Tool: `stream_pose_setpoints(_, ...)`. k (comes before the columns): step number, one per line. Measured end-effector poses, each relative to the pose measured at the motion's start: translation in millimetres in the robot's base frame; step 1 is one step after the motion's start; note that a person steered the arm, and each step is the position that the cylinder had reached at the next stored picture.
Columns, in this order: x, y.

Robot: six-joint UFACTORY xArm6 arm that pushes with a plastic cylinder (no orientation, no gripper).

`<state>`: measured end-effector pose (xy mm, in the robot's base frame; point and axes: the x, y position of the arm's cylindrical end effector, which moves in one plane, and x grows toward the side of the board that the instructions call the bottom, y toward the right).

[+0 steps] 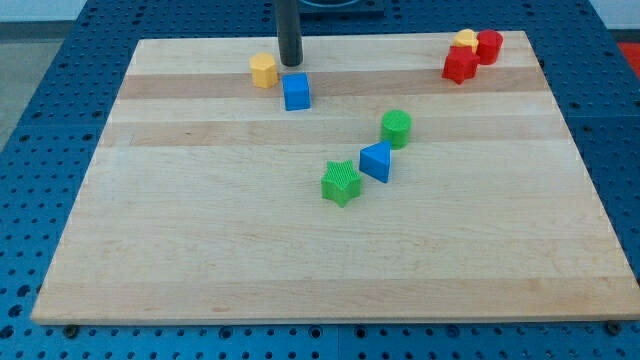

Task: Move the yellow hexagon vertically to the blue cube

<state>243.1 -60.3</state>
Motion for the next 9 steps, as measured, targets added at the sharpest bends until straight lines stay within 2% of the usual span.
stream_pose_setpoints(1,3.4,-2.7)
stream_pose_setpoints(2,63.1,-11.8)
stream_pose_setpoints(3,93.8,-11.2)
stream_pose_setpoints(4,87.6,-4.7)
stream_pose_setpoints(5,34.8,9.9)
stream_pose_setpoints(6,-25.2,-6.6)
stream_pose_setpoints(7,-38.2,-60.8)
stream_pose_setpoints(8,12.2,-116.5)
stream_pose_setpoints(9,43.5,-127.3)
